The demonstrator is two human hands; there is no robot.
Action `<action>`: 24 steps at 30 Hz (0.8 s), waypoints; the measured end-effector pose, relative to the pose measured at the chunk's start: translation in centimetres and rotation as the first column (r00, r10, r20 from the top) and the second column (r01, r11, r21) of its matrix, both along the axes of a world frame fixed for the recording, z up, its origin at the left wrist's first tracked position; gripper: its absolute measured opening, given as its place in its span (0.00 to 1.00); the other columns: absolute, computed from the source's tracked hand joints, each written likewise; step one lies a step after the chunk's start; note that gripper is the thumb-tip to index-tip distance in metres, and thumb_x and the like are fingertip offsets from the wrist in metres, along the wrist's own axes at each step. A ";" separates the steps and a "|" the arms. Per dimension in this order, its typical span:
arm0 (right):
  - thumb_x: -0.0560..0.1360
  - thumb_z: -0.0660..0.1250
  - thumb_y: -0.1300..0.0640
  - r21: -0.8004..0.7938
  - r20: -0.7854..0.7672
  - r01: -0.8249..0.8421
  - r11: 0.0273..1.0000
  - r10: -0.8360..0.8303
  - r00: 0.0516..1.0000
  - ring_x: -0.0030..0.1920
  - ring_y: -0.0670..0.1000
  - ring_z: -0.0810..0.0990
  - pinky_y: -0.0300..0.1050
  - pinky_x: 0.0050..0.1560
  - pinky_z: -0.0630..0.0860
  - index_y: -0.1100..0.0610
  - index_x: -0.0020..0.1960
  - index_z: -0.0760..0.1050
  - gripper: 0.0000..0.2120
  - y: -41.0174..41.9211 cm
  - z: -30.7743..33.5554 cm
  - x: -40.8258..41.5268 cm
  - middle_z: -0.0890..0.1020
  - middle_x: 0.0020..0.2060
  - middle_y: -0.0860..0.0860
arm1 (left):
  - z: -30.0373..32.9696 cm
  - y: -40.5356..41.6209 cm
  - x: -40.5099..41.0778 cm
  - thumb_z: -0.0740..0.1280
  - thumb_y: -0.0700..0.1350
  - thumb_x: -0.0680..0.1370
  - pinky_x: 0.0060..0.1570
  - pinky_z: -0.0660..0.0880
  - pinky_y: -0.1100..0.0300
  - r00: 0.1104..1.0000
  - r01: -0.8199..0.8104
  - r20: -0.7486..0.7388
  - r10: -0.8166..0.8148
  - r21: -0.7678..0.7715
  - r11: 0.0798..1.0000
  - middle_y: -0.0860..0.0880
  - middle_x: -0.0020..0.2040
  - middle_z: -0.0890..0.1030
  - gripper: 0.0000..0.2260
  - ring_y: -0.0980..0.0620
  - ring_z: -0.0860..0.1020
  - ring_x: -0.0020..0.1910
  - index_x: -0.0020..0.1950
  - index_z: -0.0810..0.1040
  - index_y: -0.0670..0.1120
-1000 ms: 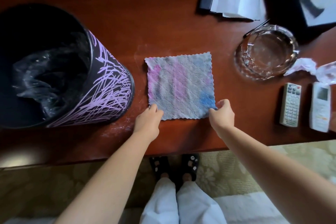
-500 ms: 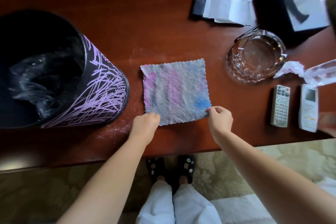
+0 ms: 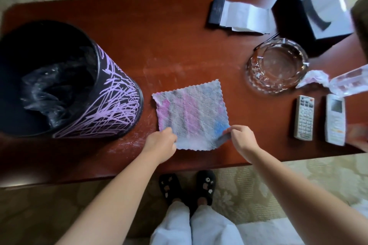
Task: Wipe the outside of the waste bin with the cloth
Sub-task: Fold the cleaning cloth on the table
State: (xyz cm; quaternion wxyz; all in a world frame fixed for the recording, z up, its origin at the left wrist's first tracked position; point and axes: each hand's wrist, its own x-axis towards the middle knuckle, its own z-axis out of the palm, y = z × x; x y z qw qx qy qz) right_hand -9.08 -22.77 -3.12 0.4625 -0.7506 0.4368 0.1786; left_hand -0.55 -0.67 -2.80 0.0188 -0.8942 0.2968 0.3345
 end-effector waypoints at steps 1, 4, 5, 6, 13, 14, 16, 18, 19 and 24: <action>0.69 0.55 0.70 -0.001 0.047 0.026 1.000 -0.026 0.999 0.47 0.50 0.78 0.39 0.43 0.69 0.55 0.37 0.80 0.17 0.1 -0.1 0.5 0.84 0.38 0.50 | 0.0 0.1 0.3 0.58 0.42 0.78 0.48 0.72 0.53 0.998 -0.054 0.018 0.054 -0.037 0.998 0.47 0.56 0.72 0.12 0.42 0.75 0.52 0.57 0.77 0.45; 0.68 0.56 0.73 -0.012 0.201 0.047 0.999 -0.044 0.979 0.44 0.50 0.77 0.38 0.43 0.69 0.56 0.43 0.80 0.18 0.4 -0.4 1.8 0.81 0.38 0.51 | -0.1 0.1 1.2 0.59 0.40 0.77 0.45 0.73 0.49 0.976 -0.186 0.076 0.203 -0.182 0.966 0.45 0.53 0.72 0.09 0.42 0.74 0.48 0.52 0.78 0.41; 0.68 0.56 0.73 -0.037 0.227 0.018 0.999 -0.009 0.974 0.44 0.50 0.77 0.37 0.42 0.69 0.57 0.46 0.80 0.19 0.6 -0.5 2.2 0.81 0.39 0.51 | -0.2 -0.1 1.4 0.59 0.38 0.76 0.44 0.73 0.49 0.970 -0.199 0.094 0.224 -0.220 0.955 0.45 0.52 0.71 0.09 0.42 0.73 0.47 0.51 0.77 0.40; 0.69 0.57 0.73 -0.073 0.242 -0.013 0.997 0.030 0.970 0.44 0.49 0.77 0.35 0.42 0.68 0.57 0.48 0.80 0.19 0.8 -0.7 2.5 0.81 0.41 0.51 | -0.3 -0.3 1.6 0.60 0.37 0.75 0.44 0.73 0.48 0.967 -0.196 0.110 0.230 -0.254 0.947 0.45 0.51 0.71 0.09 0.42 0.73 0.47 0.51 0.77 0.39; 0.71 0.62 0.63 -0.282 0.362 0.039 0.959 0.068 0.930 0.52 0.51 0.78 0.40 0.48 0.69 0.54 0.52 0.80 0.14 1.0 -4.1 5.4 0.82 0.50 0.51 | -3.0 -2.2 3.1 0.66 0.42 0.73 0.48 0.73 0.50 0.968 -0.080 0.210 0.138 -0.266 0.961 0.46 0.55 0.68 0.14 0.45 0.71 0.55 0.57 0.71 0.42; 0.71 0.62 0.62 -0.312 0.374 0.049 0.949 0.075 0.924 0.53 0.52 0.78 0.39 0.47 0.68 0.54 0.51 0.80 0.12 1.0 -4.8 5.6 0.82 0.50 0.51 | -3.4 -2.4 3.3 0.67 0.44 0.73 0.49 0.72 0.51 0.961 -0.078 0.236 0.144 -0.271 0.959 0.46 0.56 0.69 0.15 0.45 0.71 0.55 0.58 0.71 0.43; 0.73 0.62 0.60 -0.368 0.393 0.085 0.926 0.072 0.917 0.53 0.53 0.77 0.39 0.45 0.66 0.55 0.51 0.80 0.10 1.2 -6.0 6.0 0.81 0.50 0.52 | -4.3 -2.8 3.8 0.66 0.46 0.74 0.50 0.70 0.52 0.942 -0.058 0.301 0.151 -0.298 0.953 0.46 0.57 0.70 0.16 0.45 0.71 0.57 0.60 0.71 0.44; 0.74 0.62 0.59 -0.413 0.424 0.132 0.901 0.062 0.904 0.53 0.53 0.77 0.39 0.43 0.64 0.55 0.50 0.79 0.09 1.4 -6.9 6.2 0.81 0.50 0.53 | -5.0 -2.9 4.0 0.65 0.46 0.74 0.47 0.70 0.51 0.914 -0.030 0.367 0.176 -0.372 0.928 0.45 0.55 0.72 0.15 0.44 0.72 0.56 0.59 0.73 0.43; 0.74 0.62 0.59 -0.430 0.444 0.152 0.890 0.062 0.894 0.52 0.53 0.77 0.39 0.43 0.63 0.55 0.50 0.79 0.09 1.6 -7.2 6.3 0.81 0.49 0.53 | -5.3 -2.8 4.0 0.65 0.45 0.74 0.44 0.70 0.52 0.898 -0.020 0.391 0.201 -0.420 0.907 0.44 0.53 0.73 0.14 0.43 0.73 0.54 0.57 0.73 0.42; 0.74 0.61 0.60 -0.429 0.553 0.226 0.875 0.056 0.832 0.52 0.53 0.77 0.38 0.44 0.64 0.56 0.50 0.79 0.09 2.2 -7.0 5.2 0.81 0.49 0.53 | -5.6 -1.9 3.0 0.65 0.41 0.72 0.36 0.65 0.54 0.829 0.026 0.494 0.260 -0.500 0.866 0.41 0.46 0.75 0.06 0.39 0.75 0.45 0.46 0.75 0.39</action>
